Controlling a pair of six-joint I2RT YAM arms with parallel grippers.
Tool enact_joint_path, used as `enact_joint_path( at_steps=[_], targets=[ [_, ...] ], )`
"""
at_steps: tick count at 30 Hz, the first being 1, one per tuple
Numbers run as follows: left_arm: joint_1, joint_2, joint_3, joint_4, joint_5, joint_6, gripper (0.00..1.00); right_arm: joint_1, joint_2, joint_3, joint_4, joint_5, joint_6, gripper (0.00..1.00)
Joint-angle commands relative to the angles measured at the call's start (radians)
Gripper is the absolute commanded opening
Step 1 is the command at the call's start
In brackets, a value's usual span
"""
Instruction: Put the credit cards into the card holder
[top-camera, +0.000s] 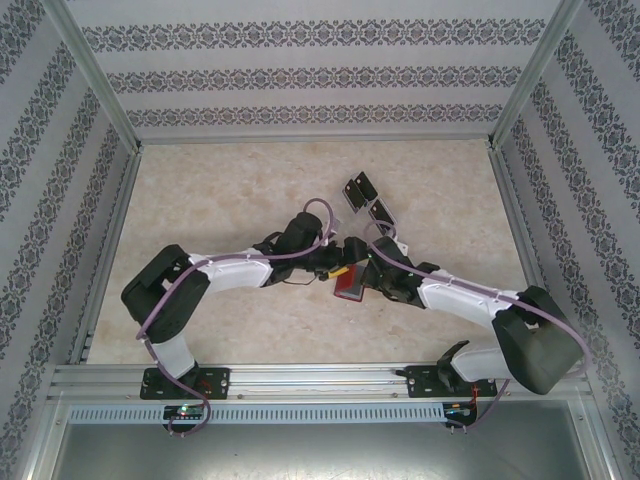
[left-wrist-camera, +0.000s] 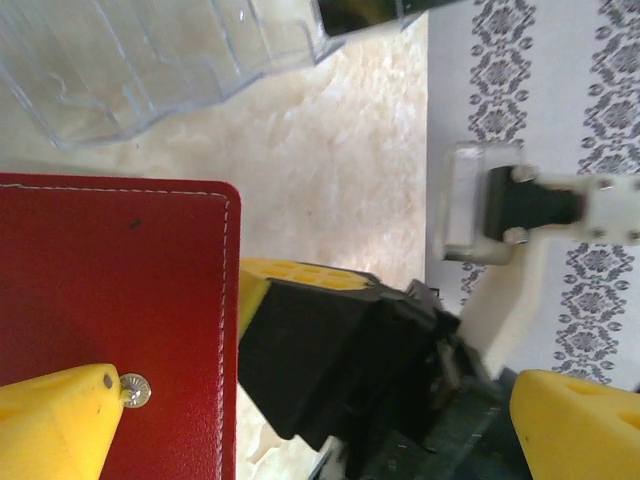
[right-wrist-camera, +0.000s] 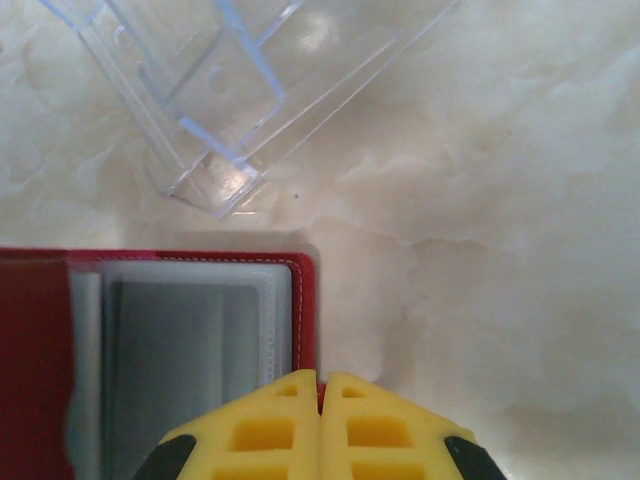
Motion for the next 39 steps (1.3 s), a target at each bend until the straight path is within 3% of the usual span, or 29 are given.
enact_joint_path(
  at_steps=[1, 7, 15, 24, 30, 39],
  targets=[
    [-0.025, 0.039, 0.025, 0.061, -0.004, -0.018, 1.0, -0.017, -0.038, -0.022, 0.012, -0.01, 0.017, 0.0],
    [-0.024, 0.023, -0.006, 0.056, -0.043, -0.015, 1.0, -0.031, -0.059, -0.032, 0.02, -0.03, 0.004, 0.0],
    [-0.015, -0.063, 0.024, -0.101, -0.116, 0.093, 1.0, -0.034, -0.101, -0.041, 0.035, -0.046, 0.003, 0.0],
    [-0.095, 0.06, 0.005, 0.053, -0.111, -0.014, 1.0, -0.039, -0.204, -0.096, 0.059, -0.042, 0.028, 0.0],
    [-0.118, 0.118, -0.019, 0.105, -0.13, -0.075, 1.0, -0.039, -0.169, -0.124, 0.101, -0.067, 0.033, 0.0],
    [-0.116, 0.003, -0.069, 0.021, -0.222, -0.033, 1.0, -0.002, -0.06, -0.091, 0.202, -0.108, 0.023, 0.0]
  ],
)
